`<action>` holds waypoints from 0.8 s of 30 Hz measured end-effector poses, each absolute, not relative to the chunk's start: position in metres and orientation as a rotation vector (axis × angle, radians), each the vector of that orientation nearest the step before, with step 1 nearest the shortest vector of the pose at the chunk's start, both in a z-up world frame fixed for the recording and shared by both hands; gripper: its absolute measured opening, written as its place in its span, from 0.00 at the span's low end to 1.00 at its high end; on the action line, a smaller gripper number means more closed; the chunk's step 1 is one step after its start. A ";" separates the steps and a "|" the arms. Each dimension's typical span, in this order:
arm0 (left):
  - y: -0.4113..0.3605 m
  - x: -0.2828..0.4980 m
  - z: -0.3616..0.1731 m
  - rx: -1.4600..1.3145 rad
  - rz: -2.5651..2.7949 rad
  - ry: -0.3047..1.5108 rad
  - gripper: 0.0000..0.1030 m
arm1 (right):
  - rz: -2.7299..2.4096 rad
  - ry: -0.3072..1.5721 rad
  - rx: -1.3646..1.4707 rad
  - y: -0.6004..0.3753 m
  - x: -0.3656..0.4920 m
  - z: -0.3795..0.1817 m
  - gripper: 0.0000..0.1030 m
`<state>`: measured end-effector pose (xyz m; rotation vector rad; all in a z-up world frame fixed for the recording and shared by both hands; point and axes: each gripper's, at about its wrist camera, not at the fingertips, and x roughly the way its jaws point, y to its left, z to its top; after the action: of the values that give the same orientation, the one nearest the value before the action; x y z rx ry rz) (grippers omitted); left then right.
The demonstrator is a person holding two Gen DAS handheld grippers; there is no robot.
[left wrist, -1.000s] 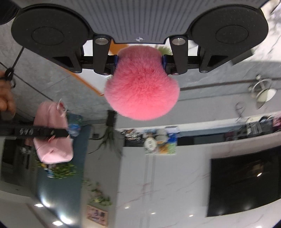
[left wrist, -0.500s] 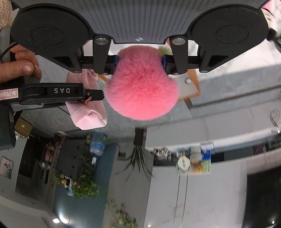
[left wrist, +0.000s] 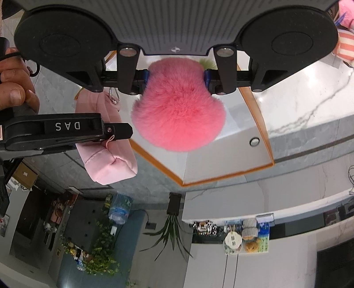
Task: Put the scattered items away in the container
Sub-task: 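Lift the pompom and backpack with both tools and carry them over the box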
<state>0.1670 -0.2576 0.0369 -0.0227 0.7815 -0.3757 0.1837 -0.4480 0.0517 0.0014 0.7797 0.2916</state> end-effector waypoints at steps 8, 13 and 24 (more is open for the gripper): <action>-0.257 0.158 0.025 -0.026 -0.376 0.823 0.46 | 0.296 0.841 -0.044 -0.449 0.197 0.031 0.54; -0.259 0.161 0.020 -0.024 -0.374 0.839 0.46 | 0.306 0.860 -0.058 -0.447 0.198 0.024 0.54; -0.267 0.161 0.015 0.002 -0.390 0.859 0.46 | 0.308 0.892 -0.076 -0.448 0.201 0.017 0.55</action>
<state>0.1613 -0.2667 0.0151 0.0021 0.8588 -0.3901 0.2011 -0.4480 0.0165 -0.0762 0.8924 0.3077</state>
